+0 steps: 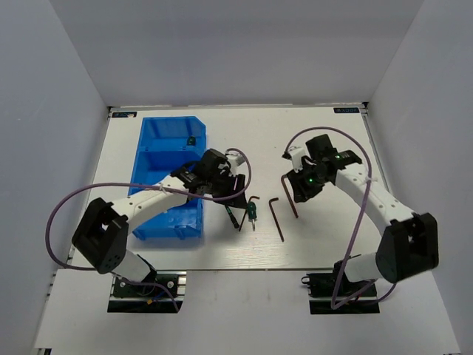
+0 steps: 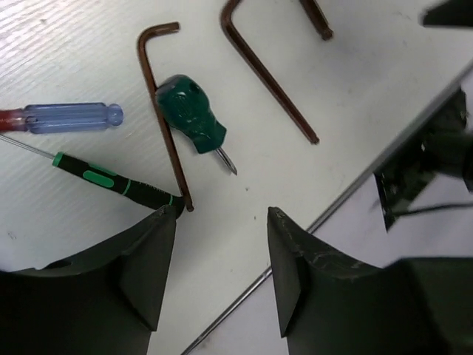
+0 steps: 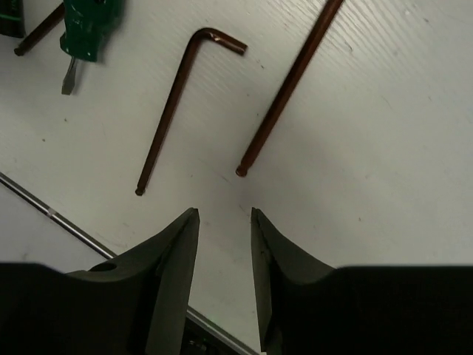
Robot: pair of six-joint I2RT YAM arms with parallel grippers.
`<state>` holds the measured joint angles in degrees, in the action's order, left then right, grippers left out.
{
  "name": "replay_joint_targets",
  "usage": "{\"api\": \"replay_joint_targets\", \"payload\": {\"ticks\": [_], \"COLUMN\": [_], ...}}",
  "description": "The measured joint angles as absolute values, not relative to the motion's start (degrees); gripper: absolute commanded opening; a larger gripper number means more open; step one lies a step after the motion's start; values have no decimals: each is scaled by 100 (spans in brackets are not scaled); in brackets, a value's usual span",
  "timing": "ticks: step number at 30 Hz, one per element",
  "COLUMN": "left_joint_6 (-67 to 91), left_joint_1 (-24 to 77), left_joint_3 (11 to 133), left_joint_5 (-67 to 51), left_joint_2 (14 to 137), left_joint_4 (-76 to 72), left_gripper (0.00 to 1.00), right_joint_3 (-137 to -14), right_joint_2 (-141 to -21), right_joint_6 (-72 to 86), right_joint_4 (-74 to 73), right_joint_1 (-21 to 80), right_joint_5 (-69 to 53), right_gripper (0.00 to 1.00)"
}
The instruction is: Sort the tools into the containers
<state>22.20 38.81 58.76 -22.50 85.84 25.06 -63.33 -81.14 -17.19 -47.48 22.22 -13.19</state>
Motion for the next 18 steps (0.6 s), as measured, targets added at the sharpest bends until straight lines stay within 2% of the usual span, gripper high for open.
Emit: {"api": "replay_joint_targets", "payload": {"ticks": [3, 6, 10, 14, 18], "left_joint_6": [2683, 3118, 3636, 4023, 4357], "left_joint_1": [4285, 4591, 5105, 5448, 5601], "left_joint_3": [5933, 6136, 6987, 7789, 8077], "left_joint_5": [-1426, -687, 174, 690, 1026], "left_joint_2": [8611, 8897, 9883, 10739, 11087], "left_joint_4": [2526, 2672, 2993, 3319, 3605], "left_gripper": [63, 59, 51, 50, 52], "right_joint_3": [-6110, -6029, -5981, -5977, -5977], "right_joint_2": [-7579, -7338, -7341, -7349, -7349], "right_joint_6": [-1660, -1590, -1428, -1321, -1243], "right_joint_4": [-4779, -4762, -4768, -4768, -4770], "right_joint_1": [2012, 1802, 1527, 1302, 1087], "right_joint_5": [-1229, -1111, -1055, -1070, -1129], "right_gripper": [50, 50, 50, 49, 49]}}
